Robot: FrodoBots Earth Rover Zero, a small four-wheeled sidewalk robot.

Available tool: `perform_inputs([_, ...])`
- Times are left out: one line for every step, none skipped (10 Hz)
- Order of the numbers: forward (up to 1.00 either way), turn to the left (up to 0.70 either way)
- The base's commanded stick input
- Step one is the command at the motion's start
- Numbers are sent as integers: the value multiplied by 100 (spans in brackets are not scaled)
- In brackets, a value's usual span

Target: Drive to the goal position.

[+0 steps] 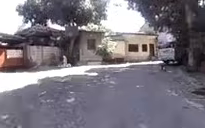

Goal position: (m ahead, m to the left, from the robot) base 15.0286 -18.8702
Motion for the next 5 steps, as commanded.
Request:
perform_inputs([100, -40])
perform_inputs([100, -40])
perform_inputs([100, -12])
perform_inputs([100, -1])
perform_inputs([100, 0])
